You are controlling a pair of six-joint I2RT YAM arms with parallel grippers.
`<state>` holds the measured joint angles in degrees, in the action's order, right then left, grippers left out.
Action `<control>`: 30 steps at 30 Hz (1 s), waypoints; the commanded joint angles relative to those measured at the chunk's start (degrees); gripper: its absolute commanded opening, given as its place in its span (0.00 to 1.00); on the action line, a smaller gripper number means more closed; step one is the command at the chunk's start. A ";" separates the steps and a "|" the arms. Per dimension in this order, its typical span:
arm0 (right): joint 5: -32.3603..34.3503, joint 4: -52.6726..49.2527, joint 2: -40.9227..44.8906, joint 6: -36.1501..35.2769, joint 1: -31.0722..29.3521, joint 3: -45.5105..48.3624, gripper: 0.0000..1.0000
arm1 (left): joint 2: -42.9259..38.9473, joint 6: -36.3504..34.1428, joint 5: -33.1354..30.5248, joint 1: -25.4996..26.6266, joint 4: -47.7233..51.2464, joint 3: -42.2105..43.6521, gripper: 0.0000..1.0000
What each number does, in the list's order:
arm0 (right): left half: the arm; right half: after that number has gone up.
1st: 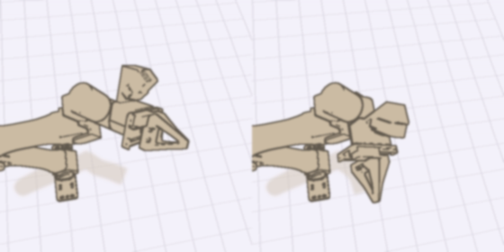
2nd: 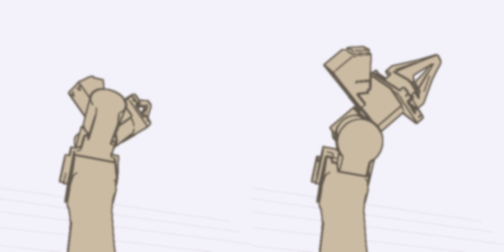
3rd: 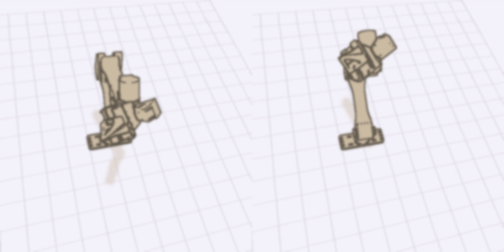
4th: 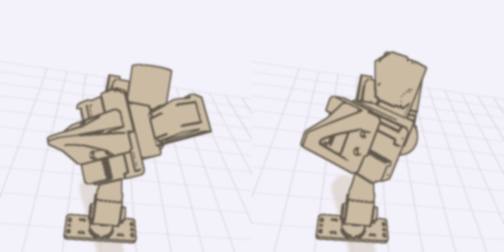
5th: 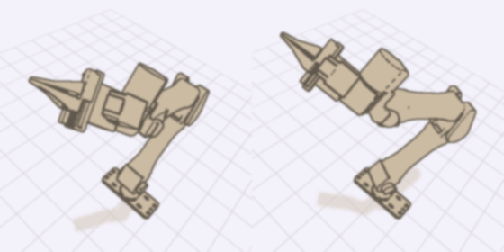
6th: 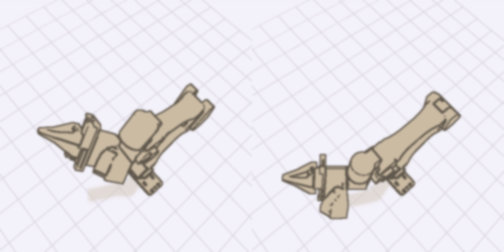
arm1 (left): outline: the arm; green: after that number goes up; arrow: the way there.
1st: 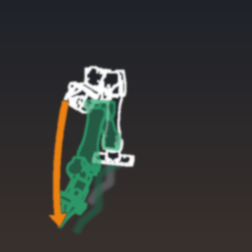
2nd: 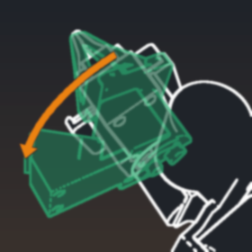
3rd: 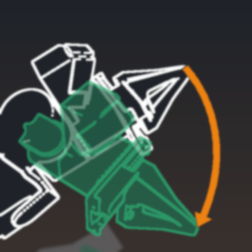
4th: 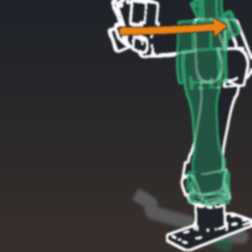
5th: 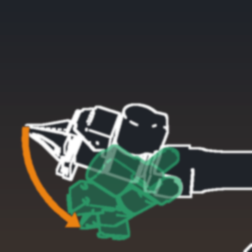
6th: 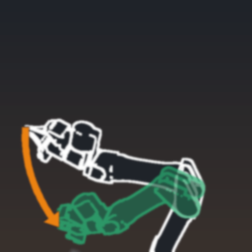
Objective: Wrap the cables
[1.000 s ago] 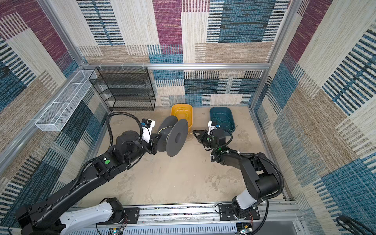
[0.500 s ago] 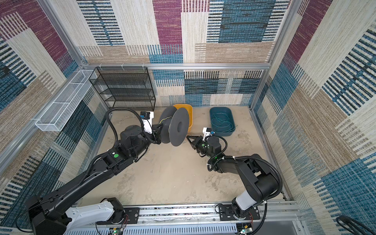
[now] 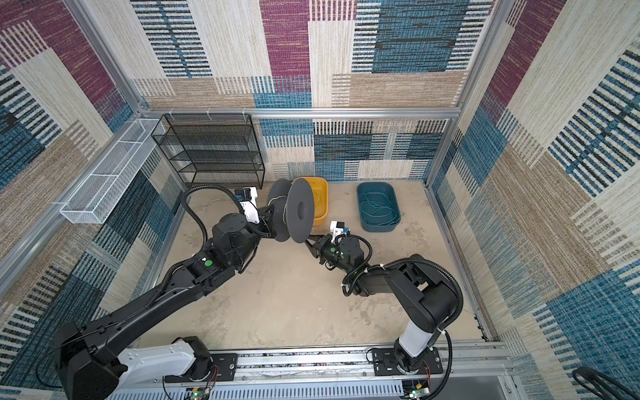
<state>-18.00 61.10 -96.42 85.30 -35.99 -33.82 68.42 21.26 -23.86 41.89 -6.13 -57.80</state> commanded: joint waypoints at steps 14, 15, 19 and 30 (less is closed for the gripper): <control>-3.81 10.20 -6.00 6.09 -5.11 -4.58 0.00 | 2.67 2.70 -6.40 0.31 -14.03 2.32 0.00; -3.88 10.48 -6.34 6.28 -5.49 -4.87 0.00 | 2.81 2.74 -6.72 0.42 -13.97 2.51 0.00; -3.92 12.98 -7.23 7.90 -6.36 -5.62 0.00 | 3.21 2.91 -7.50 0.48 -14.92 4.11 0.00; -4.57 15.13 -6.54 8.71 -8.21 -4.97 0.00 | 3.22 0.42 -11.41 0.65 -15.21 7.69 0.00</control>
<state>-16.14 67.00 -103.98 95.07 -43.29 -38.72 71.35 22.35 -37.32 42.13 -20.43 -50.65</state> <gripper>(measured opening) 0.056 0.077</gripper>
